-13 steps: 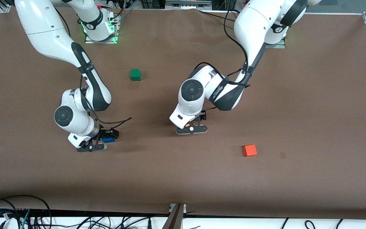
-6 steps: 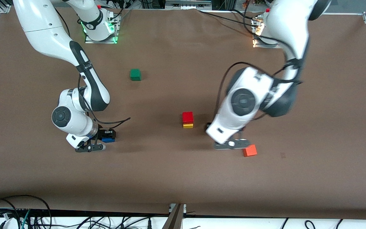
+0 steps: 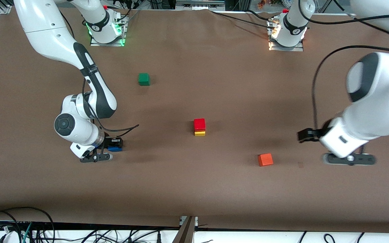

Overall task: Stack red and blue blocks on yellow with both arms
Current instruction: 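Open the left gripper and withdraw it from the stack, then carry the blue cube with the right gripper over the red cube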

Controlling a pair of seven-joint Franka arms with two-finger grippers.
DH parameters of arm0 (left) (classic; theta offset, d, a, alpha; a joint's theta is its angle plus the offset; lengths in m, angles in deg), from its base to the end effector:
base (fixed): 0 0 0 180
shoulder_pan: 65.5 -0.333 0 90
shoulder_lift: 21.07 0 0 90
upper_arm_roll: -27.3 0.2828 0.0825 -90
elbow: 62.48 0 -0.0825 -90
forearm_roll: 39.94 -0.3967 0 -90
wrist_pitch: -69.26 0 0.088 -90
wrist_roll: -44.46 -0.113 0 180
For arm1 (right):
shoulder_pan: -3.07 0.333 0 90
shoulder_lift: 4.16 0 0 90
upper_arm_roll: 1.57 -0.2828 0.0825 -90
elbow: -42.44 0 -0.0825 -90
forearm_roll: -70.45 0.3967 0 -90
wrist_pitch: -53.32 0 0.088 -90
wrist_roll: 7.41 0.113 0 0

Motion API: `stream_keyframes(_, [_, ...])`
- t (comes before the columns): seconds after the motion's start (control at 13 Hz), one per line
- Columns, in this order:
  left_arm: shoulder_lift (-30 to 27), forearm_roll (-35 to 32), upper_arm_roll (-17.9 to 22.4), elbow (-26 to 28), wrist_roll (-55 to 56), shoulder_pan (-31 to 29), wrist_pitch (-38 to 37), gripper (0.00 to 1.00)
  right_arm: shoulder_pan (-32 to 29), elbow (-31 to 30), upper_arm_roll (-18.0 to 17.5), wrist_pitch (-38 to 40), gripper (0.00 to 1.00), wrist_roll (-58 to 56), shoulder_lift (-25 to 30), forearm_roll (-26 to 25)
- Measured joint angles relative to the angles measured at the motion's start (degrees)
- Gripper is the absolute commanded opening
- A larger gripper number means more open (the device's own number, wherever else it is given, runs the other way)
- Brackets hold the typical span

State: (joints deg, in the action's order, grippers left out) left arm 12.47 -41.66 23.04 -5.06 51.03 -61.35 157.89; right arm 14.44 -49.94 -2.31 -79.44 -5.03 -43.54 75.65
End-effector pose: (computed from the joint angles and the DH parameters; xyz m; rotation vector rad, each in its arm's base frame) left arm 0.7011 -0.0851 0.4832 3.1347 -0.0321 -0.0634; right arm 0.6686 0.1448 0.1853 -3.0604 -0.1620 -0.0118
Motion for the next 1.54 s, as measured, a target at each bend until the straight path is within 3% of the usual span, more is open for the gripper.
stream_keyframes(0.31, [-1.16,0.01,-0.19,0.03,-3.53,-3.49,-3.49,1.00,2.39,10.32,-0.25,11.46,0.34,3.45,0.04,0.02])
stream_keyframes(0.85, [-4.88,0.01,-0.62,1.24,-8.42,-6.94,-6.86,1.00,16.56,20.20,-0.77,15.46,0.35,19.52,-0.31,0.04])
stream_keyframes(1.23, [-15.60,0.01,-0.96,14.75,-4.49,-6.56,-4.80,1.00,26.61,24.36,-0.40,15.54,0.35,31.09,-3.59,-1.08])
stream_keyframes(1.38, [-19.26,0.61,-0.96,21.31,-3.98,-6.60,-1.07,1.00,28.86,24.79,-0.19,15.30,0.36,32.96,-5.08,-2.79])
stream_keyframes(1.54, [-21.18,1.51,-0.97,24.53,-3.65,-6.59,0.02,1.00,29.65,25.08,-0.03,14.87,0.38,33.28,-6.03,-3.28])
